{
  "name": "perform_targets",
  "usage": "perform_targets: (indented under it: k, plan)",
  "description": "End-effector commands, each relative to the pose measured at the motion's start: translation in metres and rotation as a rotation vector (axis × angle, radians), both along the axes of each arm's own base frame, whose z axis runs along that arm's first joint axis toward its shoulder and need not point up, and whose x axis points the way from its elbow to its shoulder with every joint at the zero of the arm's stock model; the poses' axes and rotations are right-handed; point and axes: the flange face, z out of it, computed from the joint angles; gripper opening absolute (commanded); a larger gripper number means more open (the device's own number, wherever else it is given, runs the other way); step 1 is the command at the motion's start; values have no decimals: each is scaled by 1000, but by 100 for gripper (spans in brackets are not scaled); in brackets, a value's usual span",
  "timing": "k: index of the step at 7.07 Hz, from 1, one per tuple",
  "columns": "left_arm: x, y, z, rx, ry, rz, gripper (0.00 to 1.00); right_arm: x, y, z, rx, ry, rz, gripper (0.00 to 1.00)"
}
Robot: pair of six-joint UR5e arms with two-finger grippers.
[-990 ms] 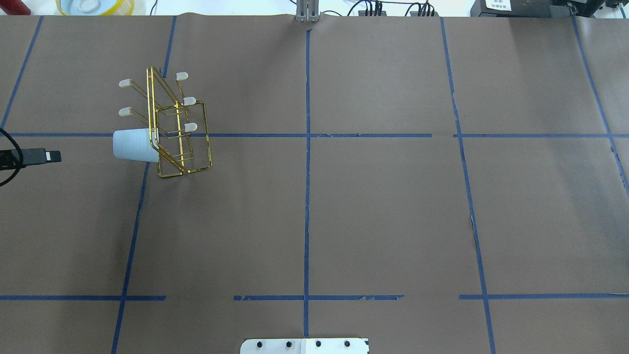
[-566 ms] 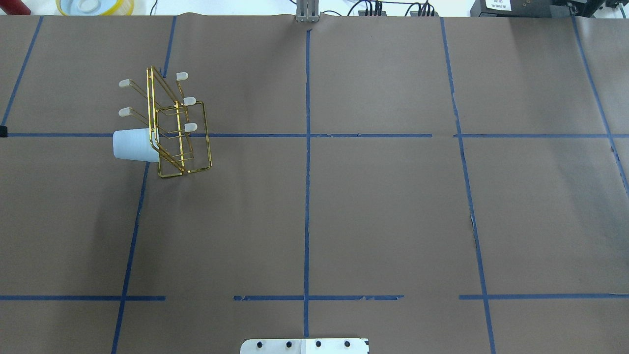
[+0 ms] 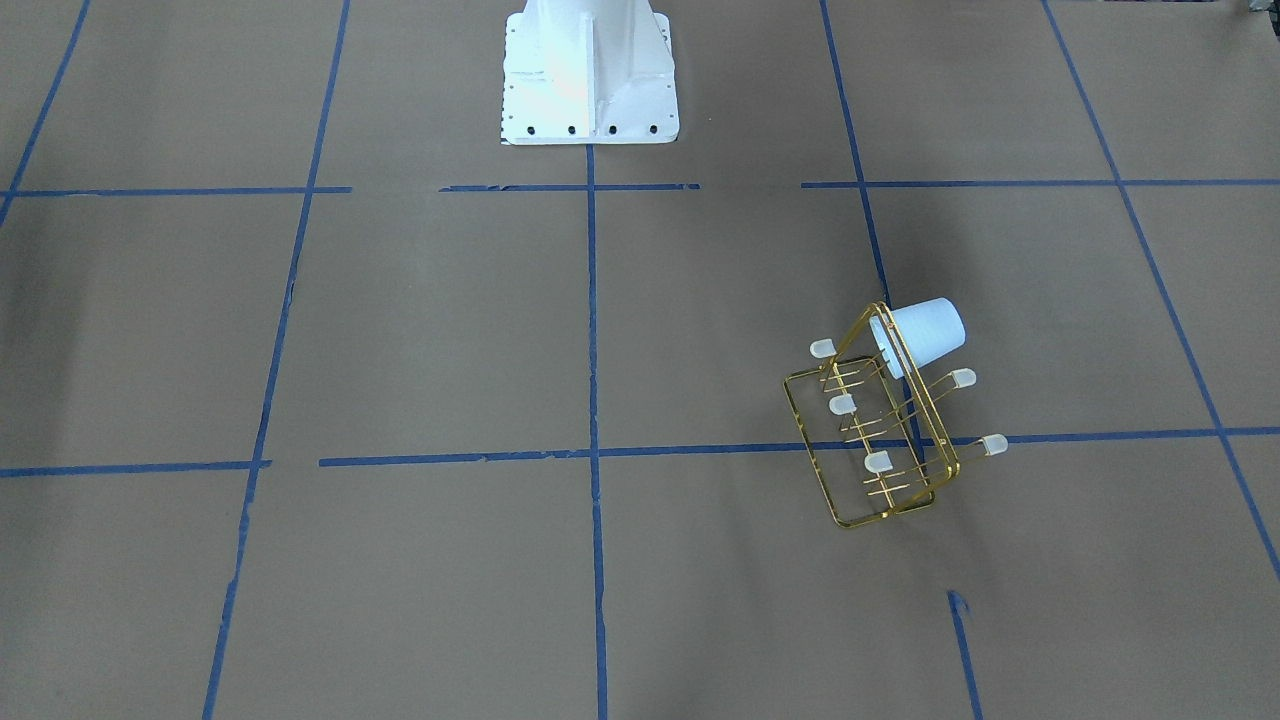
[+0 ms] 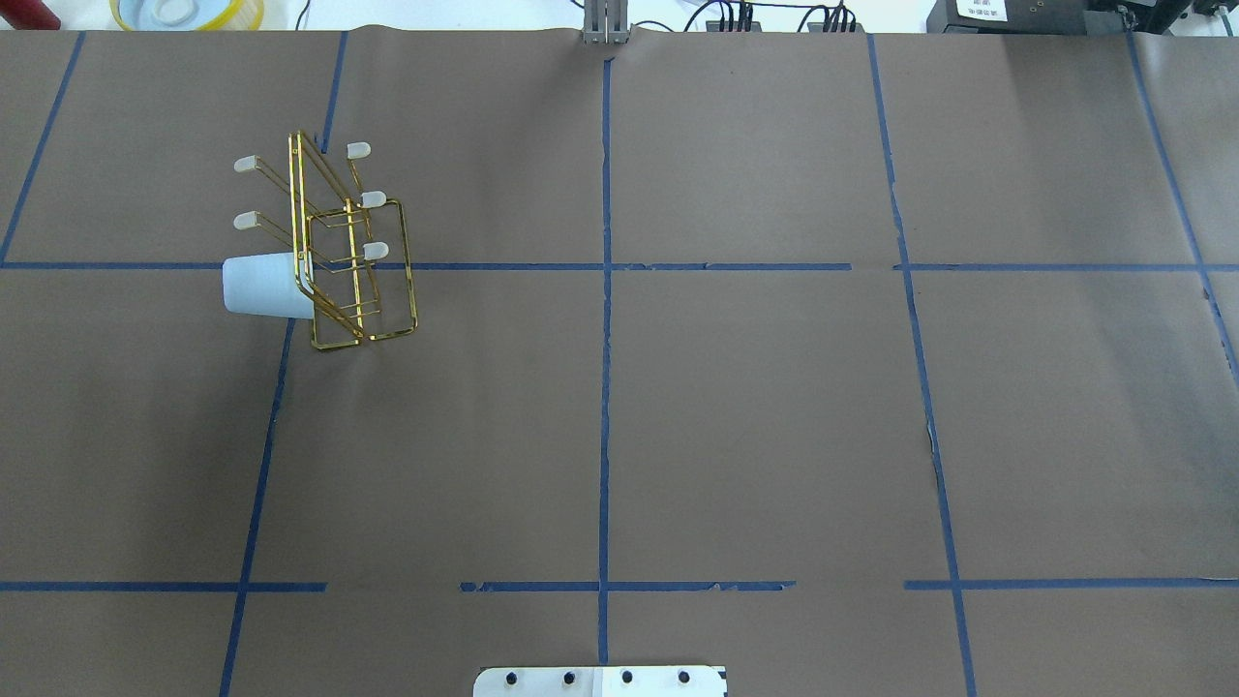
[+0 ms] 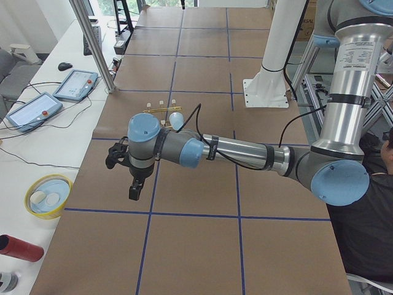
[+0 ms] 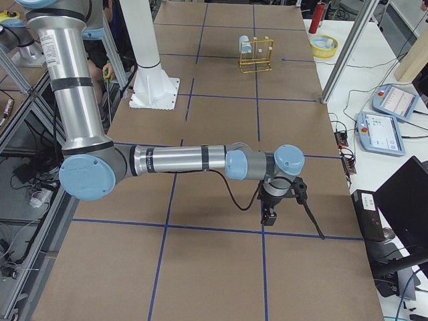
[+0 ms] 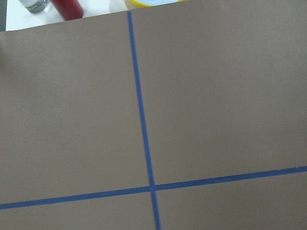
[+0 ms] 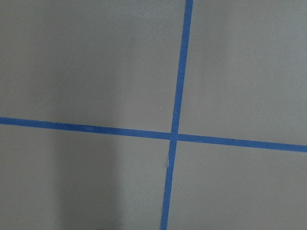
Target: Hang cup on cup holder
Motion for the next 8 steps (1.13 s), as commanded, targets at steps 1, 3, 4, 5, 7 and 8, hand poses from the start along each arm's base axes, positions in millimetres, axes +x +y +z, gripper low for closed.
perform_targets:
  k: [1,3,4,5,7,8]
  plan:
    - [-17,9,52,-68,-13,65,100,0,0,0,0,0,0,100]
    - [-15,31,74,-152,-7,132,100,0,0,0,0,0,0,100]
    - [-16,47,64,-158,-4,129,100,0,0,0,-1,0,1,100]
    - [-15,59,70,-159,-2,129,100,0,0,0,0,0,0,100]
    - [-13,66,68,-149,-2,131,100,0,0,0,0,0,0,100]
    - [-10,67,71,-157,40,132,100,0,0,0,0,0,0,100]
